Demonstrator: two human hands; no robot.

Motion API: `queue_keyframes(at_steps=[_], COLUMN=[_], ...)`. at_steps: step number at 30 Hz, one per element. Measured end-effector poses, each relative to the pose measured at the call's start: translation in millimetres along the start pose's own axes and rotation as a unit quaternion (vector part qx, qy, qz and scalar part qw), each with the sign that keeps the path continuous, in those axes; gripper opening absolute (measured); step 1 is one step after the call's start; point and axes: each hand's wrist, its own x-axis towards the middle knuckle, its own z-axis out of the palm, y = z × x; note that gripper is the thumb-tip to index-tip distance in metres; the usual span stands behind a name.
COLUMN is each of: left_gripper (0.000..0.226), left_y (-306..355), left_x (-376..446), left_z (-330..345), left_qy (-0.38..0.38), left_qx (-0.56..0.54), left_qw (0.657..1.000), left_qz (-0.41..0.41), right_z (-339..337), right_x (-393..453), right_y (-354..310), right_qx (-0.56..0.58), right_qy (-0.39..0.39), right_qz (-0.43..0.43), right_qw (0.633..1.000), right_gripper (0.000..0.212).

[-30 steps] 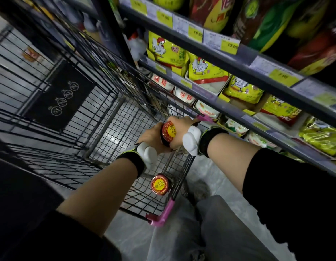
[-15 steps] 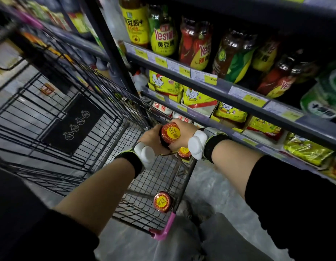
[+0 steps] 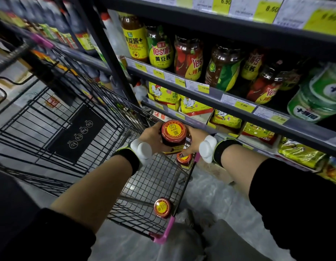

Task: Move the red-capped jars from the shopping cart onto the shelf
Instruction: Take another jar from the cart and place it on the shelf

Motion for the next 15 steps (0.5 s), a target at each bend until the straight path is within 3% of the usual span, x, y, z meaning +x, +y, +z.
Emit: queue_keyframes(at_steps=[3, 7, 15], left_gripper=[0.083, 0.081, 0.084], left_y=[12, 31, 65], left_x=[0, 1, 1], left_z=[-4, -10, -24], left_qy=[0.015, 0.024, 0.032], left_qx=[0.001, 0.001, -0.018], left_qw=[0.999, 0.998, 0.994], left_qz=[0.031, 0.056, 0.098], right_z=[-5, -25, -66], right_x=[-4, -18, -39], right_y=[-3, 0, -14], right_qx=[-0.002, 0.081, 0.050], right_qy=[0.043, 0.078, 0.128], right_qz=[-0.001, -0.019, -0.045], right_qw=[0.999, 0.994, 0.990], right_gripper=[0.107, 0.101, 0.098])
